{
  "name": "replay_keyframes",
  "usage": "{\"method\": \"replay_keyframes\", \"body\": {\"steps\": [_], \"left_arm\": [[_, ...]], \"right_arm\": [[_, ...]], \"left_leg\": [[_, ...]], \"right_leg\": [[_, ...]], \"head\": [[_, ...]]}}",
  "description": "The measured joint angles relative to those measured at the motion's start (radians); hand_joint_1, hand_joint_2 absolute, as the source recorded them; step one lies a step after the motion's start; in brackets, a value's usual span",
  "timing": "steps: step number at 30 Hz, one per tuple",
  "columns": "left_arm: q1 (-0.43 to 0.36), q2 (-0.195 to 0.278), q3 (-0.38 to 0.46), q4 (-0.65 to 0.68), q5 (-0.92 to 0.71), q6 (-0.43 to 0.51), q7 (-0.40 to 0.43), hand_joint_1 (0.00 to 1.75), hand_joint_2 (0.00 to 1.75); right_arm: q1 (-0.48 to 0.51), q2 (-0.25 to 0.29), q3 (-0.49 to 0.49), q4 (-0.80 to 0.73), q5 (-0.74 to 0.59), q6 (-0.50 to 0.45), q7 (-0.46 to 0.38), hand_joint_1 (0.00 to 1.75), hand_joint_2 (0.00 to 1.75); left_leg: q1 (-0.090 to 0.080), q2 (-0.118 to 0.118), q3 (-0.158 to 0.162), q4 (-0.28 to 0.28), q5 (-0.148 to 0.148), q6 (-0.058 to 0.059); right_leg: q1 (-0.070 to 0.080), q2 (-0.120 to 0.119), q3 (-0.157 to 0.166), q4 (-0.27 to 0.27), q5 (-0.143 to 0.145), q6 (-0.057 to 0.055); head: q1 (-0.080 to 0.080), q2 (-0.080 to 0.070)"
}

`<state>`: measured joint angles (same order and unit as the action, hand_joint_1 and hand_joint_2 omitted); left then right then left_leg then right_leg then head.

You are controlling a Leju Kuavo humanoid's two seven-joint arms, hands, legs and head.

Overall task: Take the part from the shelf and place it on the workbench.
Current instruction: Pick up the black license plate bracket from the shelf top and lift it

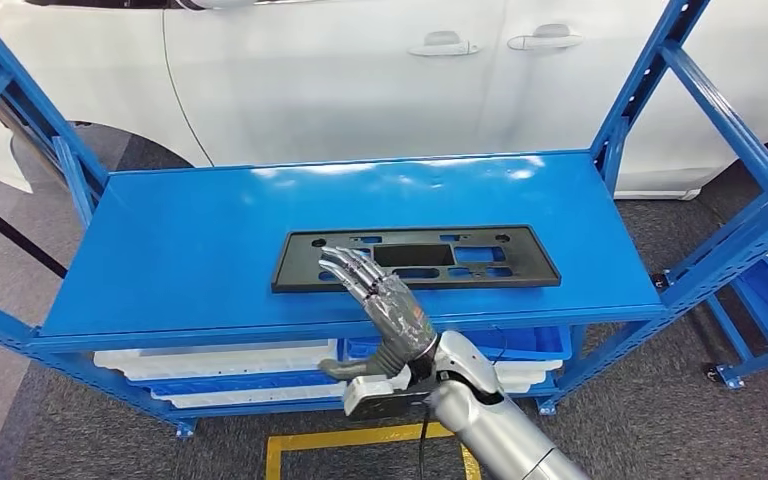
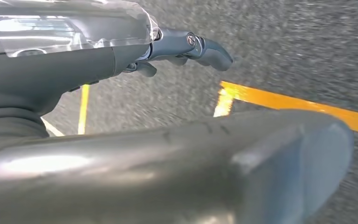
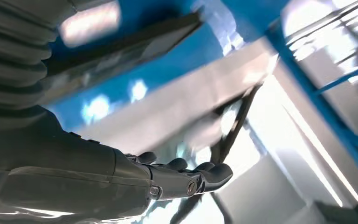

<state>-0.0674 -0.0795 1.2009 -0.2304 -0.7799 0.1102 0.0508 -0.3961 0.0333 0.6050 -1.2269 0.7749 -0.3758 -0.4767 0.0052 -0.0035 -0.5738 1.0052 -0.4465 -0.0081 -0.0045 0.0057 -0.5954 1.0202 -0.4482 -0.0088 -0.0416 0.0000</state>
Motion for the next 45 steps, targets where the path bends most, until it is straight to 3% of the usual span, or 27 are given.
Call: {"method": "replay_keyframes", "body": {"steps": [2, 3, 5, 6, 7, 8, 9, 11, 13, 17, 19, 21, 22, 23, 24, 26, 28, 31, 33, 36, 37, 38, 39, 42, 43, 45], "left_arm": [[0.000, 0.000, -0.008, 0.000, -0.012, 0.011, 0.009, 0.00, 0.00], [-0.001, 0.000, -0.011, 0.000, -0.016, 0.014, 0.010, 0.00, 0.00], [-0.001, -0.001, -0.016, 0.000, -0.021, 0.016, 0.011, 0.00, 0.00], [-0.001, -0.001, -0.017, 0.000, -0.021, 0.016, 0.011, 0.00, 0.00], [0.001, -0.001, -0.017, 0.000, -0.022, 0.017, 0.012, 0.00, 0.00], [0.002, -0.001, -0.017, 0.000, -0.022, 0.017, 0.012, 0.00, 0.00], [0.003, 0.000, -0.018, 0.000, -0.022, 0.017, 0.012, 0.00, 0.00], [0.003, 0.000, -0.018, 0.000, -0.022, 0.017, 0.012, 0.00, 0.00], [0.001, 0.000, -0.018, 0.000, -0.023, 0.018, 0.012, 0.00, 0.00], [0.004, 0.000, -0.018, 0.000, -0.026, 0.016, 0.008, 0.00, 0.00], [0.002, 0.000, -0.019, 0.000, -0.029, 0.012, 0.003, 0.00, 0.00], [0.000, 0.000, -0.018, 0.000, -0.031, 0.009, -0.002, 0.00, 0.00], [0.000, 0.000, -0.018, 0.000, -0.032, 0.007, -0.003, 0.00, 0.00], [0.000, 0.000, -0.018, 0.000, -0.033, 0.006, -0.004, 0.00, 0.00], [0.000, 0.000, -0.018, 0.000, -0.034, 0.005, -0.004, 0.00, 0.00], [0.000, 0.000, -0.018, 0.000, -0.037, 0.004, -0.004, 0.00, 0.00], [-0.001, 0.000, -0.018, 0.000, -0.040, 0.002, -0.004, 0.00, 0.00], [-0.002, 0.001, -0.019, 0.000, -0.046, -0.001, -0.004, 0.00, 0.00], [-0.002, 0.002, -0.019, 0.000, -0.050, -0.003, -0.005, 0.00, 0.00], [-0.001, 0.002, -0.019, 0.000, -0.056, -0.005, -0.005, 0.00, 0.00], [0.000, 0.002, -0.019, 0.000, -0.058, -0.006, -0.005, 0.00, 0.00], [0.001, 0.002, -0.019, 0.000, -0.059, -0.007, -0.005, 0.00, 0.00], [0.001, 0.002, -0.019, 0.000, -0.061, -0.008, -0.006, 0.00, 0.00], [0.000, 0.003, -0.019, 0.000, -0.062, -0.011, -0.006, 0.00, 0.00], [-0.001, 0.003, -0.019, 0.000, -0.062, -0.012, -0.007, 0.00, 0.00], [-0.002, 0.003, -0.019, 0.000, -0.063, -0.013, -0.007, 0.00, 0.00]], "right_arm": [[-0.027, 0.017, 0.025, 0.039, 0.139, -0.110, 0.061, 0.00, 1.75], [-0.041, 0.028, 0.038, 0.059, 0.184, -0.142, 0.084, 0.00, 1.75], [-0.062, 0.045, 0.062, 0.097, 0.231, -0.172, 0.111, 0.00, 1.75], [-0.067, 0.051, 0.070, 0.113, 0.239, -0.177, 0.117, 0.00, 1.75], [-0.070, 0.054, 0.076, 0.126, 0.243, -0.180, 0.120, 0.00, 1.75], [-0.073, 0.057, 0.081, 0.137, 0.244, -0.181, 0.121, 0.00, 1.75], [-0.076, 0.060, 0.086, 0.146, 0.245, -0.182, 0.122, 0.00, 1.75], [-0.085, 0.066, 0.093, 0.159, 0.247, -0.183, 0.122, 0.00, 1.75], [-0.095, 0.071, 0.098, 0.169, 0.249, -0.186, 0.124, 0.00, 1.75], [-0.109, 0.076, 0.105, 0.191, 0.302, -0.215, 0.176, 0.00, 1.75], [-0.126, 0.085, 0.112, 0.216, 0.364, -0.241, 0.230, 0.00, 1.75], [-0.139, 0.097, 0.121, 0.253, 0.420, -0.264, 0.279, 0.00, 1.75], [-0.142, 0.104, 0.124, 0.273, 0.440, -0.273, 0.297, 0.00, 1.75], [-0.145, 0.111, 0.126, 0.292, 0.454, -0.281, 0.309, 0.00, 1.75], [-0.150, 0.118, 0.128, 0.309, 0.464, -0.288, 0.319, 0.00, 1.75], [-0.163, 0.132, 0.130, 0.338, 0.478, -0.297, 0.334, 0.00, 1.75], [-0.177, 0.145, 0.131, 0.367, 0.493, -0.300, 0.350, 0.00, 1.75], [-0.190, 0.160, 0.131, 0.411, 0.516, -0.301, 0.374, 0.00, 1.75], [-0.200, 0.169, 0.131, 0.442, 0.532, -0.305, 0.384, 0.00, 1.75], [-0.210, 0.182, 0.131, 0.497, 0.564, -0.311, 0.400, 0.00, 1.75], [-0.211, 0.184, 0.131, 0.514, 0.575, -0.311, 0.406, 0.00, 1.75], [-0.212, 0.185, 0.131, 0.529, 0.584, -0.311, 0.411, 0.00, 1.75], [-0.214, 0.187, 0.131, 0.544, 0.591, -0.311, 0.415, 0.00, 1.75], [-0.228, 0.198, 0.131, 0.583, 0.603, -0.313, 0.424, 0.00, 1.75], [-0.233, 0.201, 0.131, 0.595, 0.606, -0.314, 0.427, 0.00, 1.75], [-0.239, 0.204, 0.131, 0.617, 0.612, -0.315, 0.432, 0.00, 1.75]], "left_leg": [[0.003, 0.001, -0.007, 0.023, -0.018, -0.011], [0.004, 0.001, -0.024, 0.062, -0.042, -0.017], [0.006, 0.001, -0.086, 0.193, -0.106, -0.025], [0.007, 0.001, -0.117, 0.255, -0.127, -0.028], [0.007, 0.001, -0.135, 0.288, -0.131, -0.028], [0.007, 0.001, -0.133, 0.280, -0.115, -0.027], [0.007, 0.001, -0.110, 0.228, -0.080, -0.025], [0.004, 0.000, -0.039, 0.079, -0.014, -0.015], [-0.001, 0.000, -0.003, 0.002, 0.007, -0.004], [0.001, 0.000, 0.004, -0.013, 0.012, 0.017], [0.004, 0.002, 0.007, -0.019, 0.016, 0.027], [0.004, 0.003, 0.006, -0.019, 0.015, 0.031], [0.004, 0.003, 0.006, -0.018, 0.015, 0.032], [0.003, 0.002, 0.007, -0.017, 0.014, 0.031], [0.003, 0.001, 0.008, -0.016, 0.013, 0.030], [0.002, 0.000, 0.010, -0.011, 0.008, 0.024], [-0.001, 0.000, 0.008, -0.005, 0.004, 0.015], [0.001, 0.000, 0.006, -0.005, 0.001, -0.002], [0.004, 0.000, -0.008, 0.033, -0.026, -0.013], [0.010, 0.000, -0.094, 0.220, -0.117, -0.028], [0.011, 0.000, -0.120, 0.270, -0.131, -0.031], [0.012, 0.000, -0.129, 0.283, -0.124, -0.033], [0.014, 0.000, -0.117, 0.253, -0.098, -0.034], [0.015, 0.000, -0.020, 0.048, -0.002, -0.026], [0.013, -0.001, -0.002, 0.009, 0.008, -0.021], [0.007, -0.002, 0.004, -0.007, 0.008, -0.007]], "right_leg": [[-0.003, 0.001, 0.003, -0.005, 0.002, -0.011], [-0.005, 0.000, 0.005, -0.008, 0.003, -0.016], [-0.004, -0.002, 0.005, -0.008, 0.002, -0.021], [-0.003, -0.003, 0.005, -0.008, 0.001, -0.022], [-0.002, -0.003, 0.006, -0.007, 0.001, -0.023], [-0.001, -0.003, 0.007, -0.007, 0.000, -0.023], [-0.001, -0.002, 0.009, -0.006, -0.001, -0.022], [0.001, 0.000, 0.014, -0.005, -0.004, -0.018], [0.002, 0.001, 0.014, -0.006, -0.005, -0.010], [0.002, 0.000, 0.009, 0.009, -0.018, 0.012], [0.000, 0.000, -0.030, 0.096, -0.070, 0.019], [-0.002, -0.001, -0.096, 0.230, -0.127, 0.023], [-0.003, -0.001, -0.117, 0.270, -0.135, 0.024], [-0.004, -0.001, -0.120, 0.273, -0.122, 0.024], [-0.004, -0.001, -0.104, 0.235, -0.092, 0.023], [-0.003, -0.002, -0.039, 0.096, -0.024, 0.016], [0.000, -0.003, 0.001, 0.008, 0.004, 0.008], [0.003, -0.001, 0.004, -0.010, 0.006, -0.006], [-0.002, -0.002, 0.009, -0.018, 0.009, -0.016], [-0.004, -0.004, 0.012, -0.020, 0.010, -0.022], [-0.004, -0.004, 0.012, -0.020, 0.009, -0.022], [-0.004, -0.004, 0.012, -0.020, 0.009, -0.022], [-0.004, -0.003, 0.014, -0.019, 0.008, -0.021], [-0.002, 0.000, 0.019, -0.017, 0.003, -0.012], [-0.001, 0.001, 0.019, -0.016, 0.002, -0.007], [0.001, 0.001, 0.018, -0.017, 0.004, 0.005]], "head": [[0.000, 0.000], [0.000, 0.000], [0.000, 0.000], [0.000, 0.000], [0.000, 0.000], [0.000, 0.000], [0.000, 0.000], [0.000, 0.000], [0.000, 0.000], [0.000, 0.000], [0.000, 0.000], [0.000, 0.000], [0.000, 0.000], [0.000, 0.000], [0.000, 0.000], [0.000, 0.000], [0.000, 0.000], [0.000, 0.000], [0.000, 0.000], [0.000, 0.000], [0.000, 0.000], [0.000, 0.000], [0.000, 0.000], [0.000, 0.000], [0.000, 0.000], [0.000, 0.000]]}}
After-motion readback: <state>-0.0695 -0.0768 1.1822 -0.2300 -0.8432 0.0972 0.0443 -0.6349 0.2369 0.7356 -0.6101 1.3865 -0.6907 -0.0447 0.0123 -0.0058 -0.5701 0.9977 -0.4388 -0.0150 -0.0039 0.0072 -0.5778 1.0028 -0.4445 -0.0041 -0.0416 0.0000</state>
